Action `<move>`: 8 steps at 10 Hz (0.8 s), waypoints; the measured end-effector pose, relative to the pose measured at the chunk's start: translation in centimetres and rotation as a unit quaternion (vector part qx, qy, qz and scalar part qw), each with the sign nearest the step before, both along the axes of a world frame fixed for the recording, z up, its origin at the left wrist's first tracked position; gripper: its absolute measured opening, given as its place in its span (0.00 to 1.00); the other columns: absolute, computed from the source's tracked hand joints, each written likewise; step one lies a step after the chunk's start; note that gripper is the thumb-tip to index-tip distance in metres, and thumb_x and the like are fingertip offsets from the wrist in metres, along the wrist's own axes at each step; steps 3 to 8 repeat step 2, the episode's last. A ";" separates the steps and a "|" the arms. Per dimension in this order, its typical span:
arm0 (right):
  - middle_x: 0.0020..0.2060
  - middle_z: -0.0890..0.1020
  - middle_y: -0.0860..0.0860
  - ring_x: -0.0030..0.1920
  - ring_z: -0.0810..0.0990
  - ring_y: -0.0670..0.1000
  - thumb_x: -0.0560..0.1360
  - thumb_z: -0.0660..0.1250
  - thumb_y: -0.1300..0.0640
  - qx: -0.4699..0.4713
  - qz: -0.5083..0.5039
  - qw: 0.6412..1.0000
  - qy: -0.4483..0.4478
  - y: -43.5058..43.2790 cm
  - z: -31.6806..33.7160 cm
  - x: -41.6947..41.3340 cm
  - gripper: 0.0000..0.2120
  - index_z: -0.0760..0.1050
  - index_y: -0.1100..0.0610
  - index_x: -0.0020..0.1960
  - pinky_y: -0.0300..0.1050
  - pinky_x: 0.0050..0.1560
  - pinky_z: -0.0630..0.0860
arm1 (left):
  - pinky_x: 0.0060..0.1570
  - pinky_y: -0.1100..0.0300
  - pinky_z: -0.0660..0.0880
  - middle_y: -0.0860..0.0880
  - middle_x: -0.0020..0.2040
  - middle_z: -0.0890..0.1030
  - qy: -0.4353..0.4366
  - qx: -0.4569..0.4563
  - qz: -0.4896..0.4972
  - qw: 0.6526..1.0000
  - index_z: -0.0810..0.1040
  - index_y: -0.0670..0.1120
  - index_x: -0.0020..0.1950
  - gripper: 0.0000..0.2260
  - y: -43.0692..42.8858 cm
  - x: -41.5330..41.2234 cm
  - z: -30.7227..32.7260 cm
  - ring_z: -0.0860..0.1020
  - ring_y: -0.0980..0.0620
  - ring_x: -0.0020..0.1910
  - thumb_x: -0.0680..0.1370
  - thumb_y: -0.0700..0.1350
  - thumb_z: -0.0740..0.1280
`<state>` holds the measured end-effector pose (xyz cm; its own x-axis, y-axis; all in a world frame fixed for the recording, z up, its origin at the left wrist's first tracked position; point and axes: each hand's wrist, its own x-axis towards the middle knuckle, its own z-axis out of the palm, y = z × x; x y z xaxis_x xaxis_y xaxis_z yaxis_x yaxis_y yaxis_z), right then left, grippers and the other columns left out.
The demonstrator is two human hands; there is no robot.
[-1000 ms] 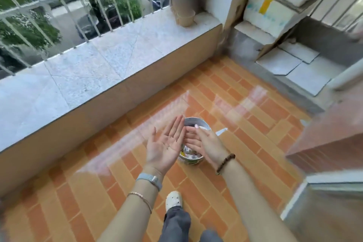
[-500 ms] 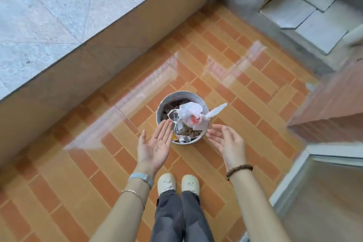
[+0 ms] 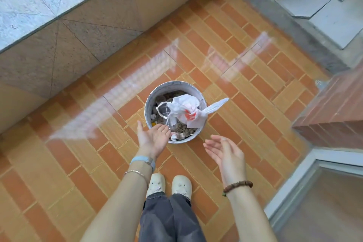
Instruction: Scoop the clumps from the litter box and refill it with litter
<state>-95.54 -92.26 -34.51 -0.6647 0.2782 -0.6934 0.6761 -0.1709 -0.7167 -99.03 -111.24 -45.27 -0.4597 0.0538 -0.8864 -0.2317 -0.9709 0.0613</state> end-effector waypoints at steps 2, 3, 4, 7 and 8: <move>0.44 0.85 0.59 0.47 0.85 0.54 0.83 0.54 0.60 -0.012 0.007 1.000 0.014 -0.4 0.9 -0.6 0.14 0.78 0.63 0.51 0.46 0.51 0.81 | 0.77 0.46 0.48 0.34 0.78 0.48 0.014 -0.015 -0.009 1.000 0.45 0.34 0.77 0.43 0.0 0.6 0.0 0.50 0.39 0.78 0.78 0.67 0.51; 0.44 0.85 0.59 0.47 0.85 0.54 0.83 0.54 0.60 -0.012 0.007 1.000 0.014 -0.4 0.9 -0.6 0.14 0.78 0.63 0.51 0.46 0.51 0.81 | 0.77 0.46 0.48 0.34 0.78 0.48 0.014 -0.015 -0.009 1.000 0.45 0.34 0.77 0.43 0.0 0.6 0.0 0.50 0.39 0.78 0.78 0.67 0.51; 0.44 0.85 0.59 0.47 0.85 0.54 0.83 0.54 0.60 -0.012 0.007 1.000 0.014 -0.4 0.9 -0.6 0.14 0.78 0.63 0.51 0.46 0.51 0.81 | 0.77 0.46 0.48 0.34 0.78 0.48 0.014 -0.015 -0.009 1.000 0.45 0.34 0.77 0.43 0.0 0.6 0.0 0.50 0.39 0.78 0.78 0.67 0.51; 0.44 0.85 0.59 0.47 0.85 0.54 0.83 0.54 0.60 -0.012 0.007 1.000 0.014 -0.4 0.9 -0.6 0.14 0.78 0.63 0.51 0.46 0.51 0.81 | 0.77 0.46 0.48 0.34 0.78 0.48 0.014 -0.015 -0.009 1.000 0.45 0.34 0.77 0.43 0.0 0.6 0.0 0.50 0.39 0.78 0.78 0.67 0.51; 0.44 0.85 0.59 0.47 0.85 0.54 0.83 0.54 0.60 -0.012 0.007 1.000 0.014 -0.4 0.9 -0.6 0.14 0.78 0.63 0.51 0.46 0.51 0.81 | 0.77 0.46 0.48 0.34 0.78 0.48 0.014 -0.015 -0.009 1.000 0.45 0.34 0.77 0.43 0.0 0.6 0.0 0.50 0.39 0.78 0.78 0.67 0.51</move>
